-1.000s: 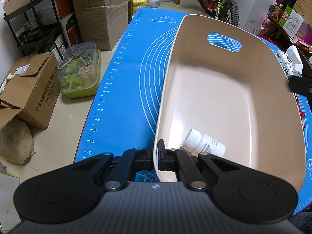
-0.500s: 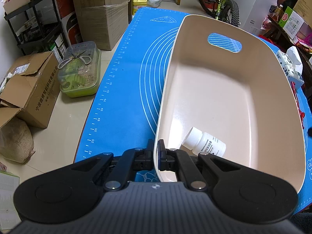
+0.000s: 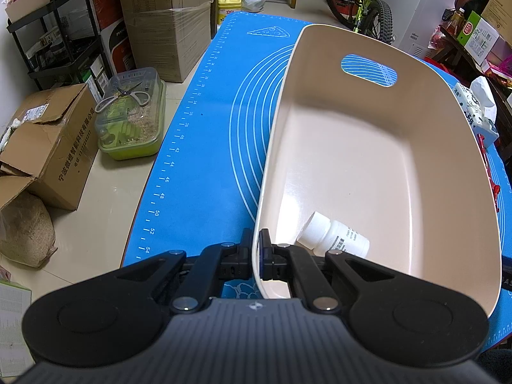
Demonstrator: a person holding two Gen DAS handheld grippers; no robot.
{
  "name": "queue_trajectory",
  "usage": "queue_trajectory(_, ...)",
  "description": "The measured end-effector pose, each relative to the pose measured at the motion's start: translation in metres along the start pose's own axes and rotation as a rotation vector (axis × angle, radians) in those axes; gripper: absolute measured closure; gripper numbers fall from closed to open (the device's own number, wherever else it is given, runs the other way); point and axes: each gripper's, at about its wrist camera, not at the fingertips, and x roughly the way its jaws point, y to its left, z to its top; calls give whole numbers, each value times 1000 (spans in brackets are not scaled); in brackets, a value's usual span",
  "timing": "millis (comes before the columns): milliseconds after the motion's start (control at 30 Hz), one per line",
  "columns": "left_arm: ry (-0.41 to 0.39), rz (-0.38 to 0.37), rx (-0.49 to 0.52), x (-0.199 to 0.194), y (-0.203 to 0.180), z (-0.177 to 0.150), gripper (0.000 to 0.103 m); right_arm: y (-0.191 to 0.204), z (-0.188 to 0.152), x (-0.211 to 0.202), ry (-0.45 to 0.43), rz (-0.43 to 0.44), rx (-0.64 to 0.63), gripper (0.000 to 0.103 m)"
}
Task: Organize rigid objects
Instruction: 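Grasp the black earbud case with the right tool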
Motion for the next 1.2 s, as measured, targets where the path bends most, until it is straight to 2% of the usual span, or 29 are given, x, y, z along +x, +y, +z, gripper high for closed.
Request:
queue_trajectory(100, 0, 1, 1, 0, 0, 0, 98, -1, -2, 2, -11, -1, 19, 28)
queue_trajectory(200, 0, 0, 0, 0, 0, 0, 98, 2, -1, 2, -18, -10, 9, 36)
queue_trajectory(300, 0, 0, 0, 0, 0, 0, 98, 2, -4, 0, -33, -22, -6, 53)
queue_trajectory(467, 0, 1, 0, 0, 0, 0, 98, -5, -6, -4, -41, -15, 16, 53)
queue_trajectory(600, 0, 1, 1, 0, 0, 0, 98, -7, -7, -16, -89, -21, 39, 53)
queue_trajectory(933, 0, 1, -1, 0, 0, 0, 98, -2, 16, -75, -294, -8, 38, 53)
queue_trajectory(1200, 1, -1, -6, 0, 1, 0, 98, 41, 53, -116, -448, 84, -29, 53)
